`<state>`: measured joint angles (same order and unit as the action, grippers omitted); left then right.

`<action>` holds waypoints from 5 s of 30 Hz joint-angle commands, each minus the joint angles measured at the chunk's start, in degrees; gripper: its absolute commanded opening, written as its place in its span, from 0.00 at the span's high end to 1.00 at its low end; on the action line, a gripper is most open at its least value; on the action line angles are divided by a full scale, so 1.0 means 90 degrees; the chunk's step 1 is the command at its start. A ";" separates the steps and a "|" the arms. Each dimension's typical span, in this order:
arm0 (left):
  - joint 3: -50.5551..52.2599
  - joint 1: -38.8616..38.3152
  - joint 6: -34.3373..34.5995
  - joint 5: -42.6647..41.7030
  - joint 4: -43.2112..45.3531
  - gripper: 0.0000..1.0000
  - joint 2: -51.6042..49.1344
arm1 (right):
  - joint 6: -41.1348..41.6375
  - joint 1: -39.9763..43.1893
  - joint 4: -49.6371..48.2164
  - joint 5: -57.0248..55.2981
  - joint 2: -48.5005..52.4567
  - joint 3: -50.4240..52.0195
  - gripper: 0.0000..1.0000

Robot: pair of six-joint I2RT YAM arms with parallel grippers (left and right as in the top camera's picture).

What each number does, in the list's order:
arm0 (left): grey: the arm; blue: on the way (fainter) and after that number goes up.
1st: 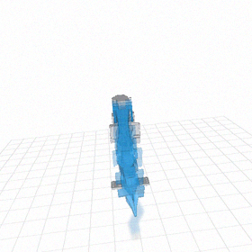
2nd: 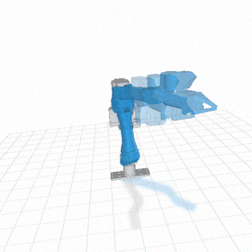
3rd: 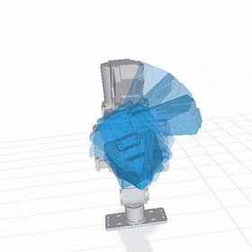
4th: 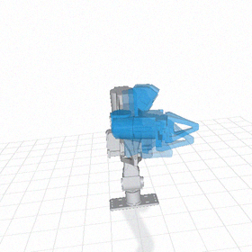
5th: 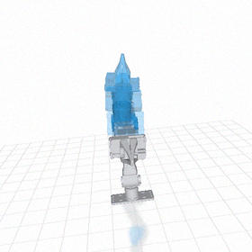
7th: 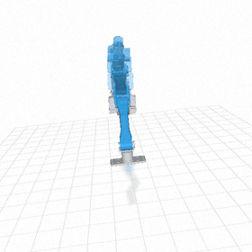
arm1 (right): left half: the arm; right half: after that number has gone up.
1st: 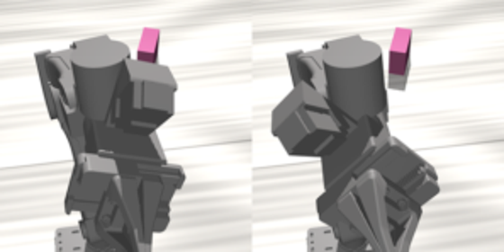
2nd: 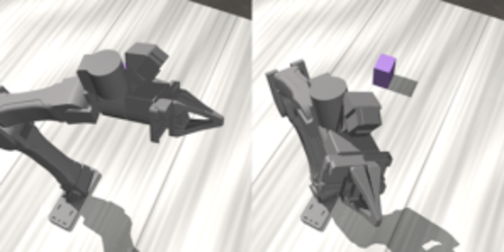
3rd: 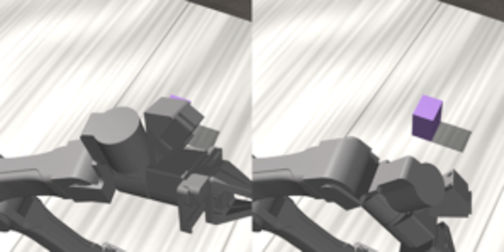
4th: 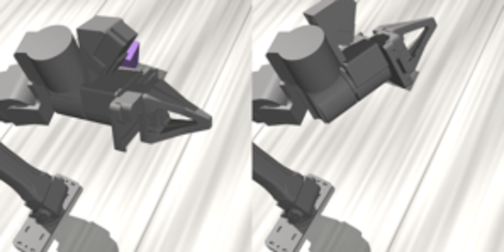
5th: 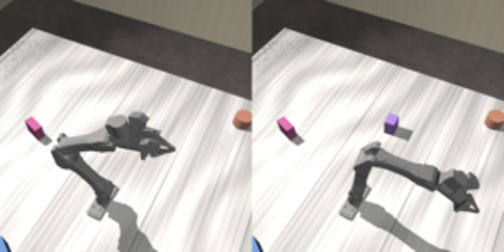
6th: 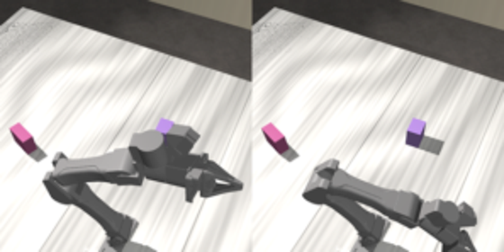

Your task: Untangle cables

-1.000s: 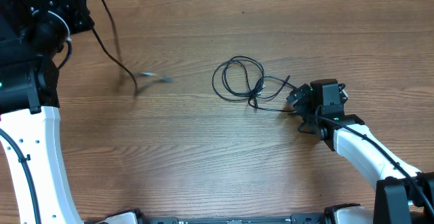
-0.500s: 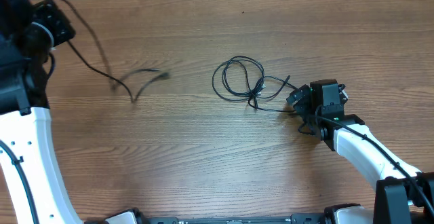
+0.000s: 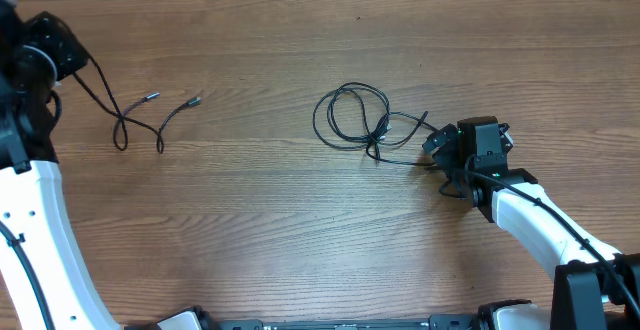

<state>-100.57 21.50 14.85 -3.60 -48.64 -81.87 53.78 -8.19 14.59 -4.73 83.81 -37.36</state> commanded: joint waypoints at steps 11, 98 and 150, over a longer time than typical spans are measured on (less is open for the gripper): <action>-0.0177 0.0889 0.0073 0.0345 0.0597 0.96 0.0095 | -0.0029 0.0032 -0.0036 -0.0063 0.0024 -0.0034 0.00; -0.1712 0.0724 0.0061 -0.2106 -0.1173 0.00 -0.1241 | -0.0029 0.0032 -0.0036 -0.0063 0.0024 -0.0034 0.00; -0.1712 -0.0952 -0.0685 -0.1858 -0.3096 0.00 -0.0333 | -0.0029 0.0032 -0.0036 -0.0063 0.0024 -0.0034 0.00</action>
<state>-114.98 13.19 10.46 -20.80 -75.90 -88.01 53.78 -8.19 14.55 -4.75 83.85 -37.36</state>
